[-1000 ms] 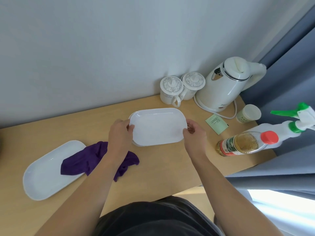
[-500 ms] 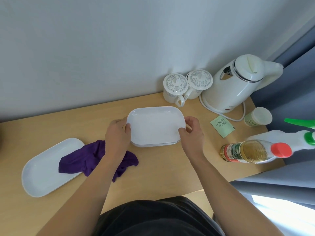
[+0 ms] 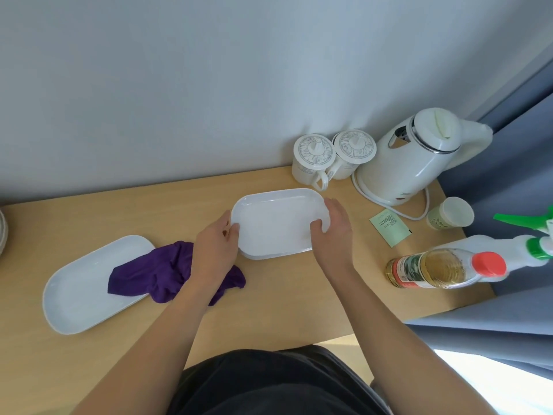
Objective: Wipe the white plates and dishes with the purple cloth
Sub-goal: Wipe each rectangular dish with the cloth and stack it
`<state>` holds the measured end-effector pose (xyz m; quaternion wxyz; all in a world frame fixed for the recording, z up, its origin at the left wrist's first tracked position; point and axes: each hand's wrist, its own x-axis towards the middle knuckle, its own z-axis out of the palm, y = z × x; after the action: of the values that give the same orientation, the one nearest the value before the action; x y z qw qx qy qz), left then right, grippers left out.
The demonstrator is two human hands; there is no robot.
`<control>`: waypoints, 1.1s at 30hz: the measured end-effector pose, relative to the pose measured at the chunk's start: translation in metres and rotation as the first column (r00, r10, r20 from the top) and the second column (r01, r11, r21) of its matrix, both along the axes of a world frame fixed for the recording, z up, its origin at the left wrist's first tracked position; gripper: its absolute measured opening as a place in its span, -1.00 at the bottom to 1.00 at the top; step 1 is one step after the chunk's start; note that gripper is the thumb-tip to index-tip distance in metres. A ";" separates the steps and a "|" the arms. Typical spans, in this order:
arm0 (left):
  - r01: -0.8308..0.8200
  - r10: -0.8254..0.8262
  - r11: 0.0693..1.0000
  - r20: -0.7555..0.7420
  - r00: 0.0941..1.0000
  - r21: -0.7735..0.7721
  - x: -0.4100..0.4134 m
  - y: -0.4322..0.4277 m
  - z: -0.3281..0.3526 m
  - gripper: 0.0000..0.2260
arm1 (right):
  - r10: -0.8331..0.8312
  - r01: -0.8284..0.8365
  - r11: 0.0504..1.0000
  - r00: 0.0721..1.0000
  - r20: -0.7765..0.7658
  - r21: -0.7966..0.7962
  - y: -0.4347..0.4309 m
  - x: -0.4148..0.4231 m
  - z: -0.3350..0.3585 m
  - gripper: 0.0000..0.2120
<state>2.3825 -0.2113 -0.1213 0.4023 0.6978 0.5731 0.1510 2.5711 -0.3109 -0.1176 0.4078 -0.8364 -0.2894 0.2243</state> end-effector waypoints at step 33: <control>0.257 -0.228 0.962 0.242 0.943 -0.093 -0.164 0.028 0.036 -0.79 | 0.306 -0.305 0.951 0.918 -0.254 0.043 0.055 -0.198 0.025 -0.85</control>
<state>2.2185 -0.1833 -0.0853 0.5236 0.7148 0.4406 0.1440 2.3734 -0.2554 -0.0925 0.4028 -0.7442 -0.3612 0.3917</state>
